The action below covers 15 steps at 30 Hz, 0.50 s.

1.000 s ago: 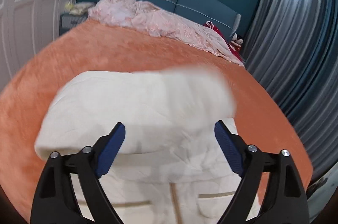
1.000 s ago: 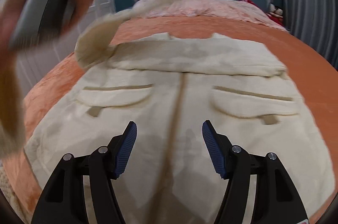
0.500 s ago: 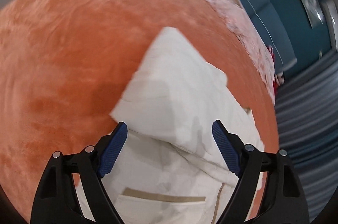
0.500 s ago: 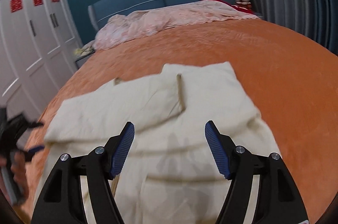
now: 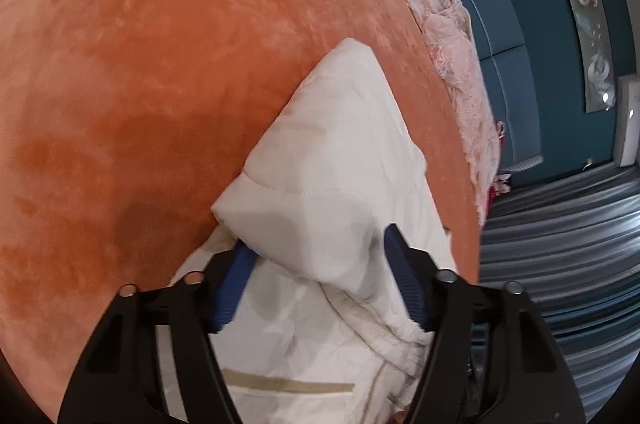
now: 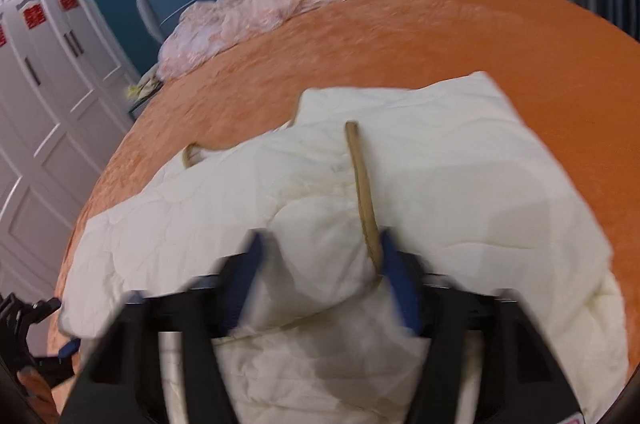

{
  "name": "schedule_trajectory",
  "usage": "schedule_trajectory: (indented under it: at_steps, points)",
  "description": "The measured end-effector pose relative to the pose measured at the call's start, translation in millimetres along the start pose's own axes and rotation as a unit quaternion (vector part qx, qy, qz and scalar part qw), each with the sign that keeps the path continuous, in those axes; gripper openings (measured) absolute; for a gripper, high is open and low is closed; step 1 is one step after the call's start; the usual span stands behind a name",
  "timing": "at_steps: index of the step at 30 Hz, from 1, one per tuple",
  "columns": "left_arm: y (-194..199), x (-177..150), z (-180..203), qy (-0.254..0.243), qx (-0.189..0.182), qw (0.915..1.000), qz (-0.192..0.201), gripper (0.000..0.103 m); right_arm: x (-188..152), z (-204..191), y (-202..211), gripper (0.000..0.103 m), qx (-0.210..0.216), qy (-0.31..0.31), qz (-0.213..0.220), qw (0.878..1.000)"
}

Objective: Fold large clothes

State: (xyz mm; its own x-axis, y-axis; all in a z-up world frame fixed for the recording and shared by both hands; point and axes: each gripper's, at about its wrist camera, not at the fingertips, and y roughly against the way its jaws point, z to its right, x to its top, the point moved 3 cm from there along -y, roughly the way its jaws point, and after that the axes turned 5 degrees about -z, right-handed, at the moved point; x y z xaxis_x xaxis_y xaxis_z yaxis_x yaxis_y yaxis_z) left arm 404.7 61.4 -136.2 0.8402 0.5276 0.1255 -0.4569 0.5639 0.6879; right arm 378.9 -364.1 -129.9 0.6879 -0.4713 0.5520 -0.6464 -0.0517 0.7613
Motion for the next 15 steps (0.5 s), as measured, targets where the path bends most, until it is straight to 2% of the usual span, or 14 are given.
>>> schedule_trajectory:
  at_steps: [1,2,3,6,8,10,12,15]
  points:
    - [-3.7,3.7,-0.7,-0.006,0.013,0.9999,-0.002,0.045,1.0,-2.6,0.5,0.01,0.011,0.004,-0.007,1.0]
    - [-5.6,4.7,0.1,-0.012,0.028,0.9995,-0.004,0.03,3.7,-5.1,9.7,0.01,0.021,0.001,0.006,1.0]
    - [-6.4,5.4,2.8,-0.02,0.041,0.999,-0.003,0.022,6.2,-5.5,21.2,0.01,0.03,-0.001,0.024,0.999]
    - [-0.8,-0.1,12.1,-0.057,0.047,0.9972,0.01,0.017,8.5,-2.5,72.8,0.009,0.029,0.011,0.089,0.996]
    - [-1.3,-14.5,28.9,-0.118,0.076,0.9898,0.026,0.017,2.0,6.2,90.6,0.009,0.0,0.02,0.111,0.994]
    - [-15.9,-27.7,34.1,-0.153,0.109,0.9819,0.023,0.016,-10.0,19.7,80.6,0.009,-0.056,0.04,0.09,0.994]
    - [-34.5,-41.3,34.1,-0.185,0.151,0.9707,0.033,0.016,-22.1,31.2,61.2,0.009,-0.079,0.041,0.056,0.994]
    - [-44.5,-57.5,29.7,-0.233,0.183,0.9525,0.069,0.017,-38.8,36.6,41.3,0.009,-0.093,0.048,0.034,0.994]
